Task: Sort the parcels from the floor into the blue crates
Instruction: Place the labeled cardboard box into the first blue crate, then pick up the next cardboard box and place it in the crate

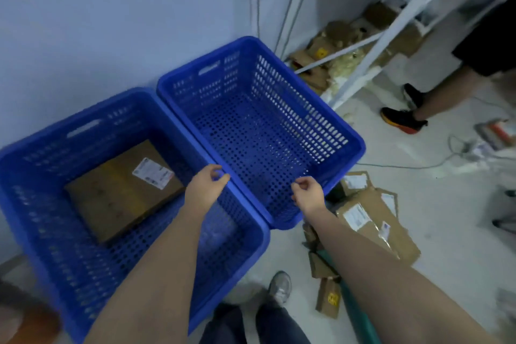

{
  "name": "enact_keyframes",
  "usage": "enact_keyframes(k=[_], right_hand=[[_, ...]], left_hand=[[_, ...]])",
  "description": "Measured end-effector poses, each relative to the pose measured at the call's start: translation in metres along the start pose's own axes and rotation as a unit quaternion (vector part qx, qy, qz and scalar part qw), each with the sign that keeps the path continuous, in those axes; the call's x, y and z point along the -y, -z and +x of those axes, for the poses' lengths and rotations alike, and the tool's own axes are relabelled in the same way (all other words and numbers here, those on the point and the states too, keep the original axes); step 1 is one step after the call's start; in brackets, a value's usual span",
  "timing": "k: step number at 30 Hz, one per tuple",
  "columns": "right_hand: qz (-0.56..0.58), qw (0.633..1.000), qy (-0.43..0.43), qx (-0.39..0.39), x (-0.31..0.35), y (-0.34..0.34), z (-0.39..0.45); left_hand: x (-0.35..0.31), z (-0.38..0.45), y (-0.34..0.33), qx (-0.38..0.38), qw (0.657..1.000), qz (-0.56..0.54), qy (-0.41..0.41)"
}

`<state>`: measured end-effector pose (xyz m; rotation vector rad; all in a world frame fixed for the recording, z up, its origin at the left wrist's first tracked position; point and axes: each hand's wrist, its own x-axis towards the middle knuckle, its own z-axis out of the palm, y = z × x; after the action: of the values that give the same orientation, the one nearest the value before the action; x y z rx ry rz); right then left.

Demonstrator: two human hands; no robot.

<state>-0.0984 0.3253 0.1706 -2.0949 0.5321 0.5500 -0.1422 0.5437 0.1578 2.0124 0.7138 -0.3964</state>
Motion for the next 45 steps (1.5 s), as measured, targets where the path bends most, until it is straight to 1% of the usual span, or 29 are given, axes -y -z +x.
enact_keyframes(k=[2, 5, 8, 11, 12, 13, 15, 16, 17, 18, 19, 21, 22, 23, 24, 27, 31, 32, 35, 36, 37, 38, 41, 42, 43, 44, 45], right_hand=[[0.03, 0.998, -0.031, -0.042, -0.02, 0.029, 0.006], [0.089, 0.99, -0.076, -0.079, -0.049, 0.07, 0.007], [0.136, 0.978, -0.107, -0.113, -0.086, 0.109, 0.012], [0.134, 0.973, -0.145, -0.122, -0.127, 0.145, 0.017], [0.133, 0.971, -0.158, -0.118, -0.139, 0.159, 0.017], [0.14, 0.969, -0.171, -0.112, -0.151, 0.172, 0.017], [0.153, 0.963, -0.191, -0.111, -0.177, 0.198, 0.018], [0.151, 0.961, -0.202, -0.115, -0.19, 0.212, 0.017], [0.15, 0.958, -0.216, -0.117, -0.203, 0.224, 0.018], [0.154, 0.954, -0.226, -0.119, -0.217, 0.236, 0.02], [0.163, 0.95, -0.238, -0.12, -0.231, 0.247, 0.02], [0.171, 0.944, -0.258, -0.114, -0.261, 0.266, 0.025], [0.164, 0.945, -0.261, -0.11, -0.273, 0.276, 0.026], [0.158, 0.946, -0.266, -0.103, -0.282, 0.284, 0.027], [0.149, 0.947, -0.267, -0.095, -0.289, 0.292, 0.026], [0.146, 0.94, -0.296, -0.08, -0.311, 0.312, 0.03], [0.153, 0.925, -0.336, -0.083, -0.337, 0.32, 0.039], [0.156, 0.923, -0.341, -0.088, -0.344, 0.32, 0.043], [0.18, 0.905, -0.374, -0.095, -0.354, 0.318, 0.058], [0.186, 0.898, -0.387, -0.097, -0.359, 0.316, 0.064], [0.192, 0.891, -0.399, -0.096, -0.363, 0.314, 0.069], [0.196, 0.888, -0.405, -0.096, -0.368, 0.311, 0.075], [0.213, 0.875, -0.42, -0.111, -0.382, 0.304, 0.094], [0.217, 0.873, -0.421, -0.114, -0.387, 0.301, 0.1], [0.221, 0.871, -0.422, -0.116, -0.392, 0.299, 0.106], [0.225, 0.87, -0.423, -0.119, -0.399, 0.296, 0.113], [0.225, 0.868, -0.426, -0.12, -0.405, 0.293, 0.118]], left_hand=[[-0.025, 0.001, -0.021, -0.004, 0.999, 0.04, -0.026], [-0.06, 0.001, -0.058, -0.002, 0.991, 0.117, -0.069], [-0.095, -0.004, -0.099, -0.016, 0.982, 0.137, -0.127], [-0.125, -0.013, -0.146, -0.01, 0.969, 0.17, -0.177], [-0.132, -0.017, -0.162, -0.006, 0.96, 0.199, -0.198], [-0.139, -0.022, -0.179, -0.001, 0.942, 0.243, -0.23], [-0.149, -0.029, -0.214, 0.015, 0.881, 0.357, -0.311], [-0.155, -0.034, -0.233, 0.032, 0.851, 0.4, -0.338], [-0.161, -0.039, -0.251, 0.05, 0.839, 0.412, -0.351], [-0.167, -0.044, -0.27, 0.069, 0.843, 0.396, -0.357], [-0.174, -0.05, -0.289, 0.093, 0.868, 0.351, -0.34], [-0.19, -0.061, -0.323, 0.129, 0.923, 0.241, -0.272], [-0.197, -0.065, -0.339, 0.144, 0.937, 0.206, -0.241], [-0.203, -0.068, -0.353, 0.162, 0.943, 0.194, -0.217], [-0.207, -0.07, -0.365, 0.178, 0.94, 0.205, -0.207], [-0.21, -0.067, -0.394, 0.219, 0.905, 0.292, -0.22], [-0.208, -0.046, -0.418, 0.274, 0.877, 0.344, -0.195], [-0.207, -0.039, -0.42, 0.287, 0.861, 0.367, -0.203], [-0.205, -0.015, -0.426, 0.316, 0.791, 0.461, -0.248], [-0.206, -0.006, -0.429, 0.327, 0.776, 0.476, -0.256], [-0.208, 0.002, -0.43, 0.339, 0.77, 0.478, -0.253], [-0.209, 0.01, -0.434, 0.35, 0.772, 0.469, -0.25], [-0.212, 0.032, -0.452, 0.362, 0.809, 0.422, -0.192], [-0.21, 0.041, -0.46, 0.361, 0.814, 0.42, -0.178], [-0.206, 0.049, -0.468, 0.358, 0.808, 0.436, -0.17], [-0.201, 0.056, -0.478, 0.363, 0.79, 0.458, -0.186], [-0.196, 0.061, -0.487, 0.371, 0.764, 0.486, -0.205]])
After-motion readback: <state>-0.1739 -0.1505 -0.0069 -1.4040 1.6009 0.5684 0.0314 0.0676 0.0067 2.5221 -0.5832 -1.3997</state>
